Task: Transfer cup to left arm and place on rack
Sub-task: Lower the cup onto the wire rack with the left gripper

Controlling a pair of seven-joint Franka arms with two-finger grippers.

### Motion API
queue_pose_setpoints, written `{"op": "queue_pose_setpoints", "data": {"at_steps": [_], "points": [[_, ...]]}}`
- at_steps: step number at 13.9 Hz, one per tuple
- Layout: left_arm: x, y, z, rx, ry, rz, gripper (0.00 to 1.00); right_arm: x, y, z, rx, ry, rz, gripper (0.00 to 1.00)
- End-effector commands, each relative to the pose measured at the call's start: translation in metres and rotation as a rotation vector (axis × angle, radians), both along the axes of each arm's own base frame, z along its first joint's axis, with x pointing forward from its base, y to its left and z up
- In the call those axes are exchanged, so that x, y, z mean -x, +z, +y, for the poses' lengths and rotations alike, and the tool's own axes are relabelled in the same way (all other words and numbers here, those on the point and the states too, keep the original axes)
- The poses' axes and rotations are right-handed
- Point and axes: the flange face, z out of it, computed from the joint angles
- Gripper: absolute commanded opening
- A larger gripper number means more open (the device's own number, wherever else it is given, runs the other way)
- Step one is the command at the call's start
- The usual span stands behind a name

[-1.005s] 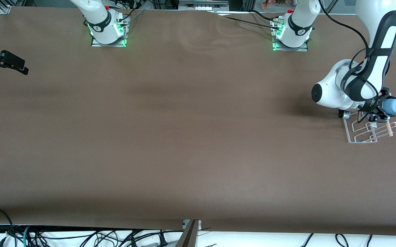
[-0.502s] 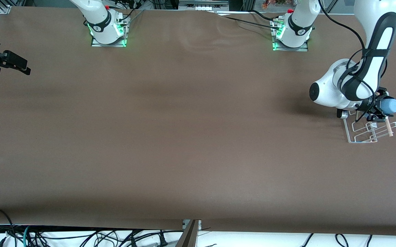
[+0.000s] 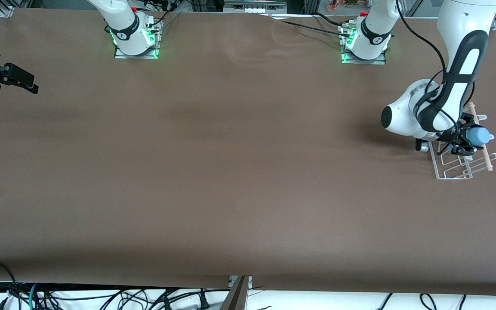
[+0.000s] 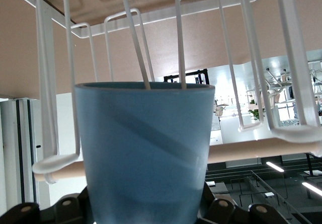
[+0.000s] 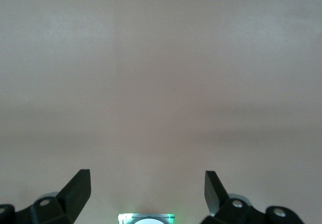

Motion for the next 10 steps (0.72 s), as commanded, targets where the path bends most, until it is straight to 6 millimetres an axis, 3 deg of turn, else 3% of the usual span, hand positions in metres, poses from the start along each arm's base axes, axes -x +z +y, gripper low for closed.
{"op": "queue_pose_setpoints", "data": {"at_steps": [1,2,3,7,10], "points": [[-0.001,-0.008,-0.005,-0.014,-0.032,-0.021,0.00,-0.001,0.006,0.001,0.003,-0.008,0.005,1.00],[-0.003,-0.008,-0.006,-0.012,-0.033,-0.026,0.00,-0.001,0.006,0.001,0.003,-0.007,0.005,1.00],[-0.006,-0.006,-0.006,-0.010,-0.034,-0.028,0.99,0.000,0.006,0.000,0.002,-0.008,0.007,1.00],[-0.018,0.005,-0.015,0.034,0.009,-0.074,1.00,0.000,0.006,0.000,0.002,-0.008,0.007,1.00],[-0.054,0.047,-0.032,0.194,0.216,-0.212,1.00,0.001,0.005,0.000,0.002,-0.010,0.014,1.00]]}}
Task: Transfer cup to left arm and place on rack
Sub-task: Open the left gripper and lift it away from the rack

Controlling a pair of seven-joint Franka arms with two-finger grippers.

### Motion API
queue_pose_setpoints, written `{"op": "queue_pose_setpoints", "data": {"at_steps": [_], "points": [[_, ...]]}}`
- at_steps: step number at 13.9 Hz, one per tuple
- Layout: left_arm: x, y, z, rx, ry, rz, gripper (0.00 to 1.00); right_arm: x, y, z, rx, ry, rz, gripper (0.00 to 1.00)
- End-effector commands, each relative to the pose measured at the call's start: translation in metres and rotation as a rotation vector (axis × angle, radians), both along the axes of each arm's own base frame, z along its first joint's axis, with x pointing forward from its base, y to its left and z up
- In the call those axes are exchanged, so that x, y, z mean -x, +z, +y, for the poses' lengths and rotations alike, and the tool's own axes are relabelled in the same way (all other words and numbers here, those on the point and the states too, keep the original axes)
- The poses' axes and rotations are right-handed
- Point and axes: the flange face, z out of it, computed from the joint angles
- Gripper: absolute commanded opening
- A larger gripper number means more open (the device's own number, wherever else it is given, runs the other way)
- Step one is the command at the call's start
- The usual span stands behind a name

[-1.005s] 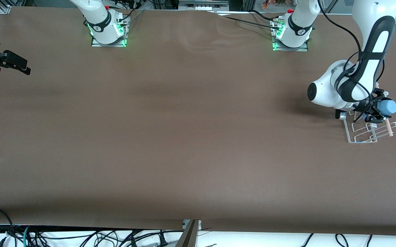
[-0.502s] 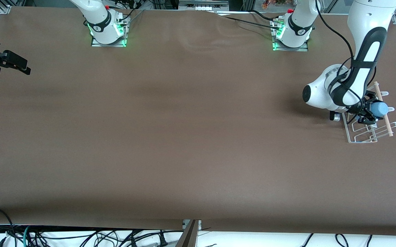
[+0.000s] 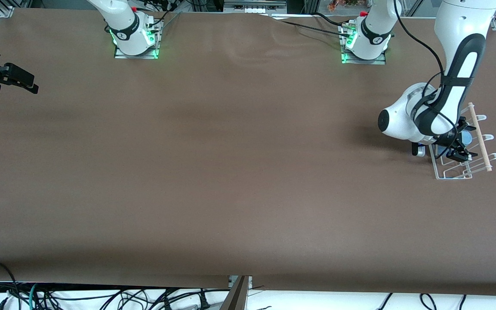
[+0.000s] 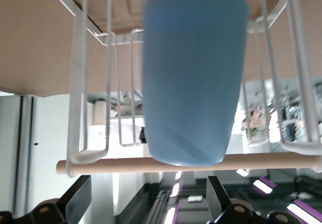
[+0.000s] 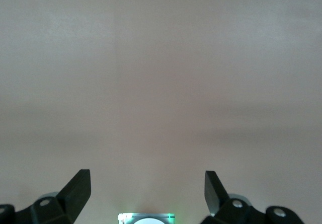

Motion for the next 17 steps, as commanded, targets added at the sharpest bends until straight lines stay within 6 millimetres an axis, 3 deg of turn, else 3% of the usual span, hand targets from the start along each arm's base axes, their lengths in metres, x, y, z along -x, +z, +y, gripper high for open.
{"op": "queue_pose_setpoints", "data": {"at_steps": [1,4,9,12,15,17], "points": [[-0.037,0.045,-0.011,0.180,0.209,-0.139,1.00,0.002,0.005,0.001,0.002,-0.011,0.019,1.00],[-0.070,0.104,-0.020,0.446,0.463,-0.303,1.00,0.002,0.005,0.001,0.002,-0.013,0.024,1.00],[-0.096,0.238,-0.031,0.860,0.712,-0.565,1.00,0.002,0.005,0.000,0.002,-0.014,0.024,1.00],[-0.087,0.301,-0.024,0.983,0.866,-0.712,1.00,0.002,0.005,0.001,0.001,-0.014,0.023,1.00],[-0.062,0.334,-0.023,1.031,1.352,-0.884,1.00,0.002,0.005,0.001,0.001,-0.014,0.023,1.00],[-0.060,0.361,-0.033,1.007,1.498,-0.997,1.00,0.002,0.005,0.001,0.001,-0.014,0.023,1.00]]}}
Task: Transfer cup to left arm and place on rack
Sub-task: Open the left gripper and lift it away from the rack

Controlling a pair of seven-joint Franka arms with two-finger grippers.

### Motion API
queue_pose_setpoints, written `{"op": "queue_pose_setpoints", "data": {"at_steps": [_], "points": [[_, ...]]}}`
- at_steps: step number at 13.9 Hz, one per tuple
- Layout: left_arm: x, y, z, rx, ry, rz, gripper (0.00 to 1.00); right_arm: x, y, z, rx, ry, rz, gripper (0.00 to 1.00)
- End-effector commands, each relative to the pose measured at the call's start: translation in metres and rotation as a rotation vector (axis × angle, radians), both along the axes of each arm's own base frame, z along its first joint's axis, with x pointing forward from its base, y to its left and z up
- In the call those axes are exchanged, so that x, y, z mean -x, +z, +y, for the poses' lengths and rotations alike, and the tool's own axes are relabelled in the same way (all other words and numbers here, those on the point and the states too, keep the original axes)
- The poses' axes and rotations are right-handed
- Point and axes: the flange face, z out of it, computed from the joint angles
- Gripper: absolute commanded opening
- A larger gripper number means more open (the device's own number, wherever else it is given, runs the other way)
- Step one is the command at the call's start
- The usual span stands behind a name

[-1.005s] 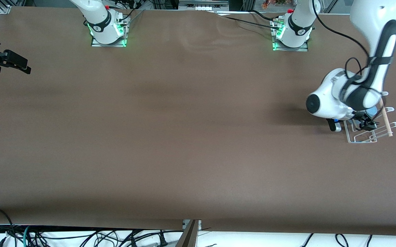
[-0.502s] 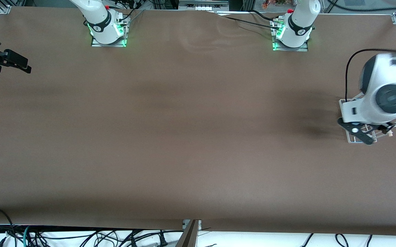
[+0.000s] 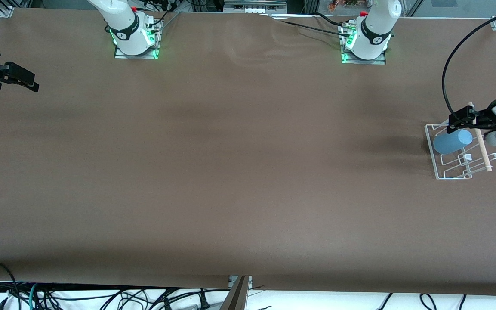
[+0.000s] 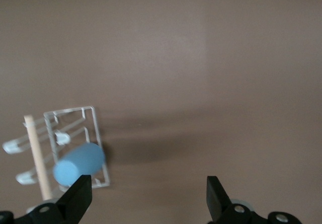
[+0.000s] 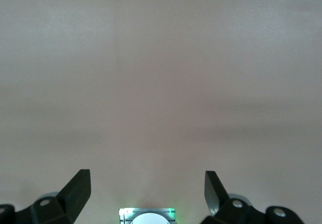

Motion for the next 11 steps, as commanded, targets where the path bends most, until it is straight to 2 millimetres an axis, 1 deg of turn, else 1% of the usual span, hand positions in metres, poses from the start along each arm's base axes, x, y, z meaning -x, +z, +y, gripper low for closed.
{"op": "queue_pose_setpoints", "data": {"at_steps": [1,2,3,4,6,9,11], "points": [[0.002,0.034,-0.018,0.030,0.166,-0.025,1.00,0.000,0.006,0.001,0.002,-0.009,0.005,1.00],[0.003,0.039,-0.028,0.030,0.166,-0.022,1.00,0.000,0.006,0.001,0.002,-0.009,0.005,1.00],[0.005,0.040,-0.033,0.028,0.171,-0.001,1.00,0.000,0.006,0.001,0.002,-0.009,0.005,1.00],[0.008,0.039,-0.034,0.026,0.173,0.023,1.00,0.000,0.006,0.001,0.002,-0.009,0.005,1.00],[0.009,0.038,-0.028,0.025,0.184,0.032,1.00,0.000,0.006,0.001,0.002,-0.009,0.005,1.00],[0.006,0.030,-0.027,0.025,0.182,0.057,1.00,0.000,0.006,0.001,0.002,-0.009,0.005,1.00],[0.006,0.028,-0.030,0.025,0.178,0.060,1.00,0.000,0.006,0.002,0.002,-0.008,0.005,1.00]]}}
